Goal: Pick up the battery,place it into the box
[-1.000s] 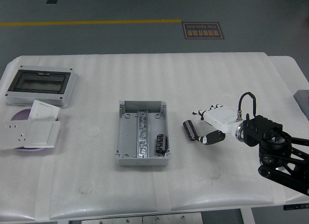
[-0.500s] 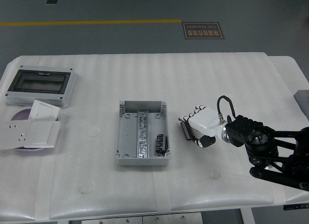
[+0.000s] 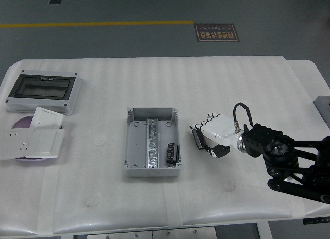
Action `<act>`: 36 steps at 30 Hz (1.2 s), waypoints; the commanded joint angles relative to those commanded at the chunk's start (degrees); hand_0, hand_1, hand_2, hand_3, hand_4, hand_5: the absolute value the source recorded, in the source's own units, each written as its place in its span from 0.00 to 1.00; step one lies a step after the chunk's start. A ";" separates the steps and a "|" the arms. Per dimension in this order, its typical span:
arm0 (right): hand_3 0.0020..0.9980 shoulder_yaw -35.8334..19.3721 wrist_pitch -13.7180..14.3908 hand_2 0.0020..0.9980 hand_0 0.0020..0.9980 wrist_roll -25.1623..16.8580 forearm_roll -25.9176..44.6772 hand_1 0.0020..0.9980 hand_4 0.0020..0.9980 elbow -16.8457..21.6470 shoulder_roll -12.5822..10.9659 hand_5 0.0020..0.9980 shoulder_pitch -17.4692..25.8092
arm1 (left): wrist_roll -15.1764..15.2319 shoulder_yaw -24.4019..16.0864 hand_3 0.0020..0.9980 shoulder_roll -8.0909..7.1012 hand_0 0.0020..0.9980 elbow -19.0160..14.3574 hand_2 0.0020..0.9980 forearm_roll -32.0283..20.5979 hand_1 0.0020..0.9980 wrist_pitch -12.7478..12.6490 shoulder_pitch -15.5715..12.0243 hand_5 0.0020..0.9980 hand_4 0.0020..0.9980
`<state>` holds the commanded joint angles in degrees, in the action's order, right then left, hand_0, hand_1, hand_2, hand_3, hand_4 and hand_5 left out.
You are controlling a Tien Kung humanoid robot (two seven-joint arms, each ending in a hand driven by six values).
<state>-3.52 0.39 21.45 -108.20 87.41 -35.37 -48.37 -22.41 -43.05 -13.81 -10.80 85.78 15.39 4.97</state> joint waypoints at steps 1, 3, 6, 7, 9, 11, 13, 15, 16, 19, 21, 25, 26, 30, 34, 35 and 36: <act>1.00 -0.03 0.17 0.85 1.00 -0.07 0.01 0.89 0.54 -0.04 0.00 0.22 0.05 | 0.07 0.02 0.58 0.01 0.61 0.00 0.53 -0.02 0.56 -0.09 0.00 0.00 0.26; 0.99 -0.05 0.51 0.83 1.00 -0.20 0.11 0.88 0.54 -0.16 0.00 0.23 0.17 | 0.21 -0.11 0.58 0.02 0.61 0.01 0.54 0.10 0.56 -0.31 -0.02 0.00 0.26; 0.99 -0.40 1.16 0.83 1.00 -0.51 0.35 0.88 0.54 -0.34 -0.05 0.23 0.45 | 0.41 -0.21 0.58 0.02 0.61 0.02 0.54 0.16 0.56 -0.61 -0.05 0.00 0.26; 0.99 -0.55 1.45 0.83 1.00 -0.65 0.44 0.88 0.54 -0.38 -0.07 0.23 0.53 | 0.44 -0.22 0.58 0.01 0.61 0.02 0.54 0.15 0.56 -0.66 -0.05 0.00 0.26; 0.98 -0.94 2.16 0.80 1.00 -0.98 0.64 0.87 0.53 -0.44 -0.10 0.23 0.71 | 0.52 -0.25 0.58 -0.01 0.61 0.03 0.54 0.14 0.57 -0.77 -0.06 0.00 0.26; 0.98 -1.39 2.77 0.80 1.00 -1.23 0.81 0.87 0.53 -0.53 -0.11 0.23 0.90 | 0.59 -0.33 0.58 -0.03 0.61 0.04 0.54 0.24 0.57 -0.87 -0.07 0.00 0.26; 0.98 -1.69 3.06 0.80 1.00 -1.36 1.06 0.87 0.53 -0.66 -0.13 0.23 1.07 | 0.64 -0.34 0.58 -0.04 0.61 0.04 0.54 0.25 0.57 -0.92 -0.08 0.00 0.26; 0.87 -1.92 3.26 0.74 1.00 -1.48 1.31 0.84 0.51 -0.82 -0.16 0.24 1.27 | 0.68 -0.35 0.59 -0.05 0.61 0.04 0.56 0.24 0.57 -0.95 -0.11 0.00 0.27; 0.87 -2.04 3.35 0.74 1.00 -1.53 1.49 0.84 0.51 -0.93 -0.16 0.24 1.42 | 0.68 -0.37 0.59 -0.05 0.61 0.04 0.56 0.27 0.57 -0.94 -0.13 0.00 0.27; 0.87 -2.23 3.52 0.74 1.00 -1.60 1.64 0.84 0.51 -1.20 -0.12 0.24 1.81 | 0.70 -0.40 0.59 -0.03 0.61 0.04 0.56 0.30 0.57 -0.94 -0.21 0.00 0.27; 0.61 -2.40 3.70 0.47 1.00 -1.63 1.61 0.74 0.37 -1.40 -0.09 0.15 2.10 | 0.75 -0.39 0.60 -0.01 0.62 0.04 0.58 0.33 0.57 -0.96 -0.23 0.00 0.27; 0.61 -3.63 3.94 0.47 1.00 -1.62 1.32 0.74 0.37 -1.26 -0.41 0.15 2.44 | 0.77 -0.43 0.60 0.02 0.62 0.04 0.58 0.40 0.57 -0.97 -0.26 0.00 0.27; 0.56 -4.29 3.99 0.45 1.00 -1.60 1.23 0.72 0.35 -1.10 -0.59 0.12 2.50 | 0.77 -0.45 0.60 0.03 0.62 0.03 0.58 0.42 0.57 -0.97 -0.28 0.00 0.27; 0.56 -8.84 4.15 0.45 1.00 -1.40 1.40 0.72 0.35 0.67 -1.35 0.12 3.08 | 0.69 -0.62 0.60 0.05 0.62 0.02 0.58 0.80 0.57 -0.88 -0.42 0.00 0.27; 0.56 -15.09 4.93 0.45 1.00 -1.82 4.09 0.72 0.41 3.97 -0.93 0.17 4.88 | 0.62 -0.83 0.60 0.12 0.62 0.02 0.57 1.24 0.57 -0.75 -0.51 0.00 0.29; 0.56 -16.57 5.35 0.45 1.00 -2.14 5.01 0.72 0.41 4.74 -0.37 0.17 5.57 | 0.62 -0.85 0.60 0.15 0.62 0.02 0.57 1.28 0.57 -0.73 -0.52 0.00 0.29; 0.56 -18.10 5.88 0.45 1.00 -2.58 6.05 0.72 0.41 5.51 0.32 0.17 6.32 | 0.61 -0.83 0.60 0.19 0.62 0.01 0.57 1.31 0.57 -0.71 -0.54 0.00 0.29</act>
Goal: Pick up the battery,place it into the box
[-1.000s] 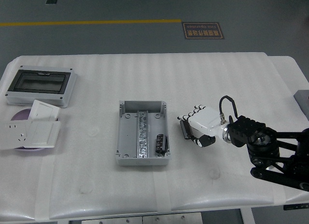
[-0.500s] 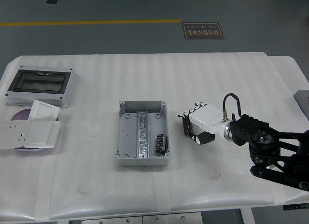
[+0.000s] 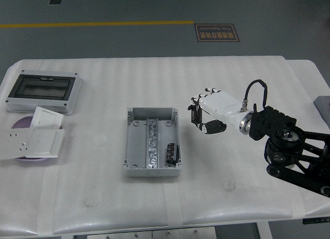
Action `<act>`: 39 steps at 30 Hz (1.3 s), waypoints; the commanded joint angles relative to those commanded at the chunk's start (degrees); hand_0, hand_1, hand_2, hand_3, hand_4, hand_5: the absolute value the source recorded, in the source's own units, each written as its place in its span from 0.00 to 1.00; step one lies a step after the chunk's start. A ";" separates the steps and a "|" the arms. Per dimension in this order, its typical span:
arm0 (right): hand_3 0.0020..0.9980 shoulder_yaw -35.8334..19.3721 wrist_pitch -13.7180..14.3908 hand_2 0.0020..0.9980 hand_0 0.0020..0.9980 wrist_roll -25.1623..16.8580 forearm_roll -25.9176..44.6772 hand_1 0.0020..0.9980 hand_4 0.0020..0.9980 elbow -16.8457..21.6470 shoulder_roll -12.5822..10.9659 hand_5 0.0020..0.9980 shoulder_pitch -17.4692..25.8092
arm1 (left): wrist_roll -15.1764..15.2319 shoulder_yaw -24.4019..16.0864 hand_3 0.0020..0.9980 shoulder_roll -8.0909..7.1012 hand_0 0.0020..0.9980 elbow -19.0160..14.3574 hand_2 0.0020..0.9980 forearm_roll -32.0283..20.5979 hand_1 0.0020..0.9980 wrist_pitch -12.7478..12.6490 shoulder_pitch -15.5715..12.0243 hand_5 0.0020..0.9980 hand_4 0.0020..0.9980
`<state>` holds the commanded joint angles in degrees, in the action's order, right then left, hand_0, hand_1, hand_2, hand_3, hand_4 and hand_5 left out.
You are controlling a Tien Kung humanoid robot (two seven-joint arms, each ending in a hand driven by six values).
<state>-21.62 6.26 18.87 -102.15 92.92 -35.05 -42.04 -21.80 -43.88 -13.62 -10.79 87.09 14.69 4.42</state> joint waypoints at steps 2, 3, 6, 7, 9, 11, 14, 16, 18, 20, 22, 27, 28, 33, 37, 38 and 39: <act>0.57 -3.53 1.55 0.46 1.00 -1.62 2.81 0.72 0.43 1.49 2.00 0.19 1.79 | -0.02 0.07 0.60 0.10 0.62 -0.03 0.57 -0.01 0.57 0.05 -0.06 0.00 0.29; 0.57 -4.84 2.38 0.46 1.00 -2.61 4.13 0.72 0.43 1.83 3.01 0.19 2.48 | -0.03 0.04 0.60 0.14 0.62 -0.04 0.57 0.05 0.57 0.06 -0.09 0.00 0.29; 0.57 -8.63 4.39 0.46 1.00 -5.53 8.52 0.72 0.43 2.16 6.15 0.19 4.33 | -0.09 -0.07 0.60 0.19 0.62 -0.06 0.57 0.28 0.57 0.14 -0.19 0.00 0.29; 0.57 -9.64 4.84 0.46 1.00 -6.46 9.87 0.72 0.43 2.07 7.18 0.19 4.96 | -0.10 -0.09 0.60 0.19 0.62 -0.07 0.57 0.33 0.57 0.14 -0.22 0.00 0.29; 0.61 -11.06 5.20 0.50 1.00 -8.21 12.88 0.73 0.41 1.66 9.70 0.18 6.46 | -0.16 -0.16 0.60 0.19 0.62 -0.08 0.57 0.39 0.57 0.21 -0.28 0.00 0.28; 0.61 -11.06 4.96 0.50 1.00 -8.94 15.08 0.73 0.41 1.12 11.51 0.18 7.54 | -0.22 -0.20 0.60 0.20 0.62 -0.09 0.57 0.38 0.57 0.26 -0.32 0.00 0.28; 0.76 -9.91 4.60 0.73 1.00 -9.26 16.12 0.76 0.45 0.13 12.99 0.20 8.53 | -0.28 -0.19 0.61 0.20 0.62 -0.11 0.56 0.30 0.57 0.31 -0.39 0.00 0.28; 0.76 -8.84 4.52 0.73 1.00 -8.94 15.14 0.76 0.45 -0.29 13.29 0.20 8.88 | -0.37 -0.37 0.61 0.18 0.62 -0.10 0.56 0.44 0.57 0.38 -0.45 0.00 0.28; 0.76 -8.36 4.38 0.73 1.00 -8.81 15.04 0.76 0.45 -0.55 13.36 0.20 9.11 | -0.47 -0.81 0.61 0.16 0.62 -0.08 0.56 0.92 0.57 0.47 -0.51 0.00 0.28; 1.00 -8.55 4.25 1.00 1.00 -8.59 14.62 0.97 0.61 -0.71 13.27 0.33 9.41 | -0.49 -1.13 0.60 0.15 0.61 -0.05 0.56 1.33 0.57 0.50 -0.52 0.00 0.26; 1.00 -9.86 4.16 1.00 1.00 -8.26 13.69 0.97 0.61 -0.78 12.84 0.33 9.96 | -0.47 -1.13 0.60 0.14 0.61 -0.03 0.56 1.32 0.57 0.47 -0.47 0.00 0.26; 1.00 -15.61 4.63 1.00 1.00 -6.99 9.60 1.00 0.62 -2.35 10.27 0.32 12.38 | -0.88 -0.91 0.60 0.24 0.61 -0.06 0.56 0.93 0.56 0.76 -0.49 0.00 0.25; 1.00 -17.02 4.84 1.00 1.00 -6.77 8.72 1.00 0.62 -3.15 9.69 0.32 13.00 | -1.03 -0.92 0.60 0.24 0.61 -0.07 0.56 0.88 0.56 0.91 -0.52 0.00 0.25; 1.00 -24.11 6.10 1.00 1.00 -5.22 3.90 0.99 0.62 -7.85 7.44 0.33 16.91 | -1.78 -1.00 0.60 0.28 0.61 -0.09 0.56 0.64 0.56 1.65 -0.59 0.00 0.25; 1.00 -29.87 6.62 1.00 1.00 -4.83 1.54 0.99 0.62 -10.24 6.49 0.33 20.56 | -2.13 -0.84 0.60 0.47 0.61 -0.12 0.56 0.24 0.56 2.00 -0.54 0.00 0.25; 1.00 -31.15 6.69 0.95 1.00 -4.86 1.19 0.92 0.62 -10.46 6.36 0.34 21.40 | -2.20 -0.73 0.61 0.53 0.61 -0.13 0.55 0.06 0.56 2.04 -0.51 0.00 0.26; 1.00 -32.61 6.76 0.95 1.00 -4.91 0.82 0.92 0.62 -10.59 6.27 0.34 22.31 | -2.27 -0.61 0.61 0.60 0.61 -0.14 0.55 -0.13 0.56 2.07 -0.48 0.00 0.26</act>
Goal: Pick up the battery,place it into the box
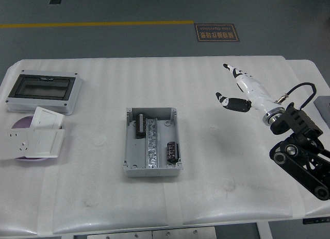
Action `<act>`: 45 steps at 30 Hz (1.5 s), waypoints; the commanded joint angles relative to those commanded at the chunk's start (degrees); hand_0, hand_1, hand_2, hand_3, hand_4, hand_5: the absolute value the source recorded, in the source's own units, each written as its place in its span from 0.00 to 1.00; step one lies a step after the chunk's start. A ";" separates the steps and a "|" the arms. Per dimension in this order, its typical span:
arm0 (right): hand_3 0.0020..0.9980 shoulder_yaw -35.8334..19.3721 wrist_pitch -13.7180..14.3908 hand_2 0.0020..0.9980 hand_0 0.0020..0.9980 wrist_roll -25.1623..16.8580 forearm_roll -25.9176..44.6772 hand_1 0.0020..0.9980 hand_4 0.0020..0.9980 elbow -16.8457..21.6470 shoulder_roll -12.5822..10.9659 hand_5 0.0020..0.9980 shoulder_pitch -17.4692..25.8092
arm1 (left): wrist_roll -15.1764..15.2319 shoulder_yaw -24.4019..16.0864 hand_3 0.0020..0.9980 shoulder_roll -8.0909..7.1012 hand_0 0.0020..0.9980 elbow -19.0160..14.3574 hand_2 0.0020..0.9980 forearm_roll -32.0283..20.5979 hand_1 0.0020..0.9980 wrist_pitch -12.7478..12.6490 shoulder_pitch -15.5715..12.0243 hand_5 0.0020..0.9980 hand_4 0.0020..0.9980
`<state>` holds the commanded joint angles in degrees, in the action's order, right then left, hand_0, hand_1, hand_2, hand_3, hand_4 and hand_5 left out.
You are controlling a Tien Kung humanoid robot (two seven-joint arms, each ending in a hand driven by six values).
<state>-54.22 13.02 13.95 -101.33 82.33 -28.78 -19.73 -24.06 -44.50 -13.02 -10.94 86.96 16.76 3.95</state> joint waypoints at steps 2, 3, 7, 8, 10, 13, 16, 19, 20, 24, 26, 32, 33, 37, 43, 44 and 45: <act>1.00 -2.56 0.10 0.95 1.00 -0.17 -0.52 0.92 0.62 -0.03 -0.11 0.34 1.62 | -0.10 0.21 0.61 0.09 0.61 -0.02 0.55 -0.37 0.56 0.01 0.06 0.00 0.26; 1.00 -3.97 0.17 0.95 1.00 -0.35 -0.66 0.92 0.62 0.08 -0.18 0.34 2.60 | -0.16 0.30 0.61 0.11 0.61 -0.03 0.55 -0.57 0.56 0.00 0.11 0.00 0.26; 1.00 -9.72 0.61 0.95 1.00 -2.11 1.29 0.90 0.62 0.63 -0.43 0.34 6.27 | -0.49 0.29 0.61 -0.09 0.62 -0.09 0.56 -0.84 0.57 -0.20 0.48 0.00 0.28; 1.00 -10.07 0.65 0.95 1.00 -2.21 1.46 0.90 0.62 0.65 -0.44 0.34 6.44 | -0.51 0.28 0.61 -0.10 0.62 -0.09 0.56 -0.84 0.57 -0.21 0.50 0.00 0.28; 1.00 -12.33 0.96 0.95 1.00 -3.22 3.07 0.90 0.62 0.82 -0.42 0.34 7.72 | -0.66 0.25 0.61 -0.27 0.62 -0.15 0.56 -0.76 0.57 -0.21 0.88 0.00 0.28; 0.99 -15.10 1.36 0.94 1.00 -4.14 4.22 0.90 0.62 1.01 -0.26 0.34 9.18 | -0.79 0.27 0.61 -0.63 0.63 -0.22 0.55 -0.60 0.57 -0.20 1.51 0.00 0.32; 0.99 -16.98 1.73 0.94 1.00 -4.44 4.07 0.90 0.62 1.26 0.05 0.34 10.54 | -0.92 -0.06 0.61 -1.12 0.63 -0.22 0.55 -0.02 0.57 -0.25 1.89 0.00 0.32; 0.98 -19.01 1.91 0.93 1.00 -4.49 3.69 0.89 0.62 1.51 0.35 0.35 11.97 | -1.04 -0.24 0.61 -1.49 0.64 -0.23 0.55 0.38 0.57 -0.31 1.85 0.00 0.32; 0.98 -19.65 1.93 0.93 1.00 -4.45 3.58 0.89 0.62 1.60 0.38 0.35 12.32 | -1.10 -0.29 0.61 -1.52 0.64 -0.23 0.55 0.42 0.57 -0.35 1.73 0.00 0.32; 0.97 -21.43 1.85 0.92 1.00 -4.36 4.95 0.88 0.62 2.47 0.25 0.35 13.26 | -1.26 -0.23 0.61 -1.25 0.64 -0.20 0.56 0.12 0.57 -0.57 1.10 0.00 0.34; 0.97 -21.93 1.81 0.92 1.00 -4.42 6.28 0.88 0.62 3.26 0.18 0.35 13.48 | -1.37 0.06 0.61 -0.98 0.64 -0.21 0.56 -0.31 0.57 -0.60 0.86 0.00 0.34; 0.97 -22.18 1.56 0.92 1.00 -4.48 7.81 0.88 0.62 4.69 0.15 0.35 13.42 | -1.50 0.63 0.62 -0.59 0.64 -0.20 0.56 -1.13 0.58 -0.68 0.76 0.00 0.36; 0.97 -22.37 1.56 0.92 1.00 -4.48 7.88 0.88 0.62 4.87 0.21 0.35 13.52 | -1.53 0.59 0.62 -0.59 0.64 -0.19 0.56 -1.11 0.58 -0.68 0.76 0.00 0.36; 0.97 -23.43 1.50 0.91 1.00 -4.31 7.56 0.88 0.62 5.62 0.53 0.35 14.05 | -1.67 0.29 0.62 -0.65 0.64 -0.16 0.56 -0.85 0.58 -0.67 0.69 0.00 0.37; 0.97 -23.78 1.46 0.90 1.00 -4.05 6.44 0.87 0.62 5.84 0.89 0.34 13.87 | -1.80 0.15 0.62 -0.45 0.64 -0.16 0.56 -0.75 0.58 -0.66 0.47 0.00 0.38; 0.97 -23.81 1.46 0.90 1.00 -4.02 6.27 0.87 0.62 5.83 0.98 0.34 13.78 | -1.81 0.25 0.62 -0.39 0.64 -0.18 0.56 -0.87 0.58 -0.65 0.43 0.00 0.38; 0.97 -23.85 1.45 0.90 1.00 -3.98 6.12 0.87 0.62 5.81 1.06 0.34 13.70 | -1.81 0.30 0.62 -0.34 0.64 -0.19 0.56 -0.91 0.58 -0.65 0.40 0.00 0.38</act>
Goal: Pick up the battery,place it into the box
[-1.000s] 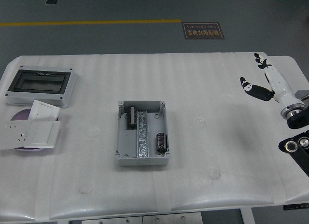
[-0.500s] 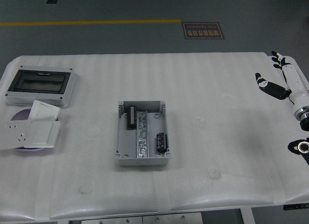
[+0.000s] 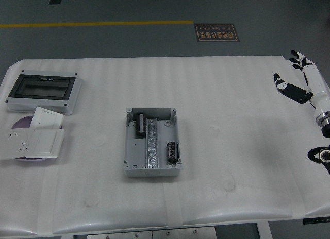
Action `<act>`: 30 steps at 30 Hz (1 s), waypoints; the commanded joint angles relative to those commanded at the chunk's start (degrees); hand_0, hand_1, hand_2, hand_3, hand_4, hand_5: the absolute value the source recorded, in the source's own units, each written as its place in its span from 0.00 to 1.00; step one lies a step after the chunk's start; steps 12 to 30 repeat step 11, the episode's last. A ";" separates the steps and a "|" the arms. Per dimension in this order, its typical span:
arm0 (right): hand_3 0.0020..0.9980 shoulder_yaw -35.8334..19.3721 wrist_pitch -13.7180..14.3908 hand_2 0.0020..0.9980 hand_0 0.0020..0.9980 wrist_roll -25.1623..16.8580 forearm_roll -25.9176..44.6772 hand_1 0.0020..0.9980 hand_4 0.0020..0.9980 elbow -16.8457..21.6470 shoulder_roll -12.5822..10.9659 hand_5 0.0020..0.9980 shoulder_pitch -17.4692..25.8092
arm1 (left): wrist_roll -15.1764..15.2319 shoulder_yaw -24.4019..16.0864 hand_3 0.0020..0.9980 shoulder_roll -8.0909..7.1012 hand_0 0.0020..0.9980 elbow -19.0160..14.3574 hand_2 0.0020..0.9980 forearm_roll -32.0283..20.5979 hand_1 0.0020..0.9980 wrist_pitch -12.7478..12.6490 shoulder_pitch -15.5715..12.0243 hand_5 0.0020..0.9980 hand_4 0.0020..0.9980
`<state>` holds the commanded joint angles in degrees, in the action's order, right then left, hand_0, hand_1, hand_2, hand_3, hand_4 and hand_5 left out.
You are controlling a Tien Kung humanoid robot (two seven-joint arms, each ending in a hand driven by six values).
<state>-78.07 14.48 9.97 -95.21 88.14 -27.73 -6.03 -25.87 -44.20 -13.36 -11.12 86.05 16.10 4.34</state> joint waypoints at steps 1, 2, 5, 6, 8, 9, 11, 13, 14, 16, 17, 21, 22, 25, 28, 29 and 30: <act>0.97 -0.02 0.00 0.90 1.00 0.02 -0.09 0.87 0.62 -0.01 0.05 0.34 -0.05 | 0.00 0.03 0.62 0.03 0.64 -0.01 0.56 -0.02 0.58 0.00 -0.02 0.00 0.38; 0.96 -0.10 0.01 0.89 1.00 0.07 -0.26 0.87 0.61 -0.01 0.15 0.34 -0.10 | -0.02 0.05 0.62 0.06 0.64 -0.02 0.56 -0.02 0.58 0.02 -0.05 0.00 0.39; 0.96 -0.27 0.08 0.89 1.00 0.21 -0.73 0.87 0.61 0.03 0.34 0.34 -0.13 | -0.05 -0.10 0.62 0.03 0.64 0.00 0.56 0.17 0.58 0.02 -0.08 0.00 0.39; 0.96 -0.33 0.09 0.89 1.00 0.26 -0.85 0.87 0.61 0.03 0.38 0.34 -0.13 | -0.05 -0.15 0.62 0.01 0.64 0.01 0.56 0.23 0.58 0.01 -0.08 0.00 0.39; 0.96 -0.39 0.10 0.89 1.00 0.33 -1.08 0.87 0.61 0.04 0.41 0.34 -0.12 | -0.07 -0.20 0.62 -0.01 0.64 0.03 0.56 0.29 0.59 0.00 -0.07 0.00 0.40; 0.96 -0.41 0.11 0.89 1.00 0.36 -1.20 0.87 0.61 0.06 0.41 0.34 -0.14 | -0.07 -0.16 0.62 0.00 0.64 0.03 0.56 0.25 0.59 -0.01 -0.08 0.00 0.40; 0.96 -0.45 0.12 0.89 1.00 0.43 -1.47 0.87 0.61 0.12 0.43 0.34 -0.15 | -0.06 -0.06 0.62 0.05 0.64 0.02 0.56 0.13 0.59 -0.02 -0.09 0.00 0.40; 0.96 -0.45 0.12 0.89 1.00 0.43 -1.47 0.87 0.61 0.12 0.43 0.34 -0.15 | -0.06 -0.06 0.62 0.05 0.64 0.02 0.56 0.13 0.59 -0.02 -0.09 0.00 0.40; 0.96 -0.45 0.12 0.89 1.00 0.43 -1.47 0.87 0.61 0.12 0.43 0.34 -0.15 | -0.06 -0.06 0.62 0.05 0.64 0.02 0.56 0.13 0.59 -0.02 -0.09 0.00 0.40; 0.96 -0.45 0.12 0.89 1.00 0.43 -1.47 0.87 0.61 0.12 0.43 0.34 -0.15 | -0.06 -0.06 0.62 0.05 0.64 0.02 0.56 0.13 0.59 -0.02 -0.09 0.00 0.40; 0.96 -0.45 0.12 0.89 1.00 0.43 -1.47 0.87 0.61 0.12 0.43 0.34 -0.15 | -0.06 -0.06 0.62 0.05 0.64 0.02 0.56 0.13 0.59 -0.02 -0.09 0.00 0.40; 0.96 -0.45 0.12 0.89 1.00 0.43 -1.47 0.87 0.61 0.12 0.43 0.34 -0.15 | -0.06 -0.06 0.62 0.05 0.64 0.02 0.56 0.13 0.59 -0.02 -0.09 0.00 0.40; 0.96 -0.45 0.12 0.89 1.00 0.43 -1.47 0.87 0.61 0.12 0.43 0.34 -0.15 | -0.06 -0.06 0.62 0.05 0.64 0.02 0.56 0.13 0.59 -0.02 -0.09 0.00 0.40; 0.96 -0.45 0.12 0.89 1.00 0.43 -1.47 0.87 0.61 0.12 0.43 0.34 -0.15 | -0.06 -0.06 0.62 0.05 0.64 0.02 0.56 0.13 0.59 -0.02 -0.09 0.00 0.40; 0.96 -0.45 0.12 0.89 1.00 0.43 -1.47 0.87 0.61 0.12 0.43 0.34 -0.15 | -0.06 -0.06 0.62 0.05 0.64 0.02 0.56 0.13 0.59 -0.02 -0.09 0.00 0.40; 0.96 -0.45 0.12 0.89 1.00 0.43 -1.47 0.87 0.61 0.12 0.43 0.34 -0.15 | -0.06 -0.06 0.62 0.05 0.64 0.02 0.56 0.13 0.59 -0.02 -0.09 0.00 0.40; 0.96 -0.45 0.12 0.89 1.00 0.43 -1.47 0.87 0.61 0.12 0.43 0.34 -0.15 | -0.06 -0.06 0.62 0.05 0.64 0.02 0.56 0.13 0.59 -0.02 -0.09 0.00 0.40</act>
